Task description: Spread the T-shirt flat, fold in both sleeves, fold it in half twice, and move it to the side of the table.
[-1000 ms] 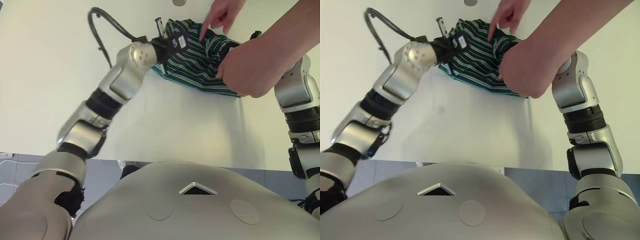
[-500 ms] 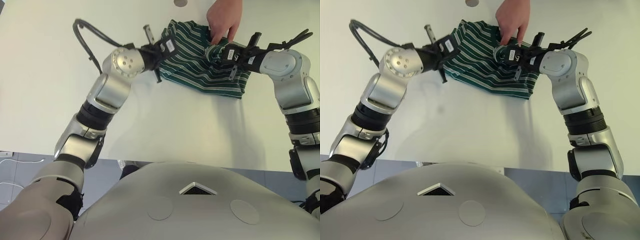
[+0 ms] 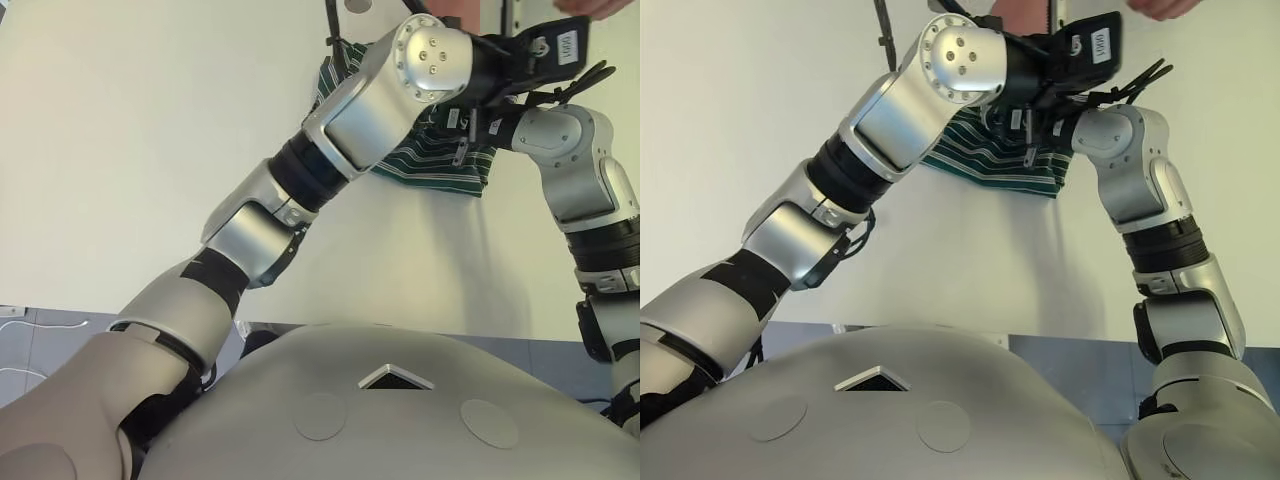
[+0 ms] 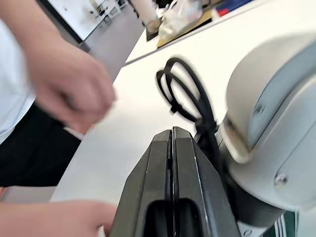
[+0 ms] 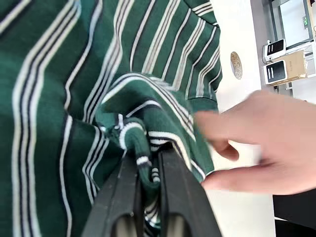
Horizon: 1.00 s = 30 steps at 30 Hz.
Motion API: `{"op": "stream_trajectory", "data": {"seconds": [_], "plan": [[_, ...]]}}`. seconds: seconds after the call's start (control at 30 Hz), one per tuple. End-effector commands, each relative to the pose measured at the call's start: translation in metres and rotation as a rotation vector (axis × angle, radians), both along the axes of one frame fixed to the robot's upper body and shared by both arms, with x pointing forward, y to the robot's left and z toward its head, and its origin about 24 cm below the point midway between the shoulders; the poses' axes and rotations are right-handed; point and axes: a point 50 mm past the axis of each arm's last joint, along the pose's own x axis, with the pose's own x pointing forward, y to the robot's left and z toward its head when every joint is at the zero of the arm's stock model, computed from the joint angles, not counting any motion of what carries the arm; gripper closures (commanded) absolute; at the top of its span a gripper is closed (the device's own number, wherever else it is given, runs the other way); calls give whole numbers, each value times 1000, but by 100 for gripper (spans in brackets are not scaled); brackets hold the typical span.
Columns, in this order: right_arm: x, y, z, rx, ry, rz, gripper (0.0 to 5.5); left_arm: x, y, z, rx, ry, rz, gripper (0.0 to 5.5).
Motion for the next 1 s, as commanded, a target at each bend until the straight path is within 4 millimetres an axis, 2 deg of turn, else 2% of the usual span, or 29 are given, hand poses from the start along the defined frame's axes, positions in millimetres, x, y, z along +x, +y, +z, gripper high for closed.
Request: {"op": "stream_trajectory", "data": {"seconds": [0.03,0.1,0.2,0.27,0.33,0.37,0.47,0.53,0.57,0.77,0.87,0.93,1.0], "plan": [[3,2,1,-9,-10,10,515,-7,-4,6,29,-34,-62,550],[3,1,1,-9,-8,6,515,-3,3,3,62,-50,-42,550],[2,2,5,-7,-8,7,515,-8,8,0,96,-62,-62,550],[3,2,7,-6,-11,7,515,2,23,30,-48,-87,29,550],[3,2,7,-4,-12,1,515,10,62,55,-198,-69,142,550],[2,2,6,-3,-11,-1,515,11,84,57,-230,-56,200,550],[1,1,5,0,-8,-7,515,9,151,33,-232,46,419,550],[1,1,4,0,-8,-10,515,1,175,14,-211,114,507,550],[1,0,4,0,-8,-10,515,-3,180,7,-197,134,529,550],[6,-3,3,-10,-11,-7,515,-5,184,-31,-84,174,597,550],[7,-4,2,-13,-13,-4,515,-4,179,-35,-88,171,592,550],[7,-4,2,-14,-16,-5,515,-3,168,-27,-113,158,542,550],[5,-6,0,-19,-15,-8,515,-7,126,-13,-62,92,327,550]]}}
